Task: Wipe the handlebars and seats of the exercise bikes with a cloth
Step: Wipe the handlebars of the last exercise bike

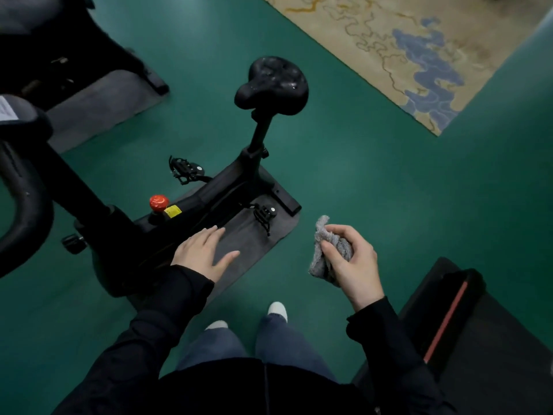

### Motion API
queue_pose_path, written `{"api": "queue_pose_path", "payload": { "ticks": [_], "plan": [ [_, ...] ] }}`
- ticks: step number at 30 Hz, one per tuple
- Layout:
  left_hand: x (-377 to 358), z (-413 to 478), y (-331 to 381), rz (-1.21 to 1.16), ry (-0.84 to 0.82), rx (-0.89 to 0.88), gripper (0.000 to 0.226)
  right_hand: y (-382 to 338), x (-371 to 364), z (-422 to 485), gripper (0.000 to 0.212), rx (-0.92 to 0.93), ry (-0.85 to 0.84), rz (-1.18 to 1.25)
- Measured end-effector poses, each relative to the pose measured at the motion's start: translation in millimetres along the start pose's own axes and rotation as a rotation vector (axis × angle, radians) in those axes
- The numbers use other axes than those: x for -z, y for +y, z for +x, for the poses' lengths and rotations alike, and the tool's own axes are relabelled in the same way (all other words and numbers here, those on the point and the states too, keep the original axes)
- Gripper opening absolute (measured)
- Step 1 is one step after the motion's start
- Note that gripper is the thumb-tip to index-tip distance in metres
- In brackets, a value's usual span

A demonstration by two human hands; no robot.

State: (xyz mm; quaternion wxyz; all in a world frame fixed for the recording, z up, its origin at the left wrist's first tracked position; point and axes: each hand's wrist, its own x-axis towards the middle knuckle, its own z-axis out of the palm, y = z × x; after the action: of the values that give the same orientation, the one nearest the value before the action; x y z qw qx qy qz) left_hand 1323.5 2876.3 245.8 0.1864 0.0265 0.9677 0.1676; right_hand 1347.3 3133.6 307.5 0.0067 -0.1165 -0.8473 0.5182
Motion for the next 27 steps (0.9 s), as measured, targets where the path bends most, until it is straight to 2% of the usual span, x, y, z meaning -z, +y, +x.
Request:
{"api": "queue_pose_path", "payload": {
  "ticks": [6,10,16,27],
  "plan": [
    [-7.1,0.3,32.7,-0.059,0.091,0.156,0.067,5.9,30.2,49.7,0.032,0.071,-0.144,-0.015],
    [-11.4,-7.6,35.7,-0.073,0.09,0.245,0.068,5.6,25.4,70.7,0.031,0.089,-0.255,0.006],
    [-11.3,-19.7,18.3,-0.095,0.104,0.392,0.069,-6.7,-8.6,94.9,0.023,0.116,-0.418,-0.027],
    [3.0,-14.9,-38.6,-0.157,0.17,0.566,0.068,-52.0,-96.9,129.2,0.035,0.279,-0.576,-0.029]
  ]
}}
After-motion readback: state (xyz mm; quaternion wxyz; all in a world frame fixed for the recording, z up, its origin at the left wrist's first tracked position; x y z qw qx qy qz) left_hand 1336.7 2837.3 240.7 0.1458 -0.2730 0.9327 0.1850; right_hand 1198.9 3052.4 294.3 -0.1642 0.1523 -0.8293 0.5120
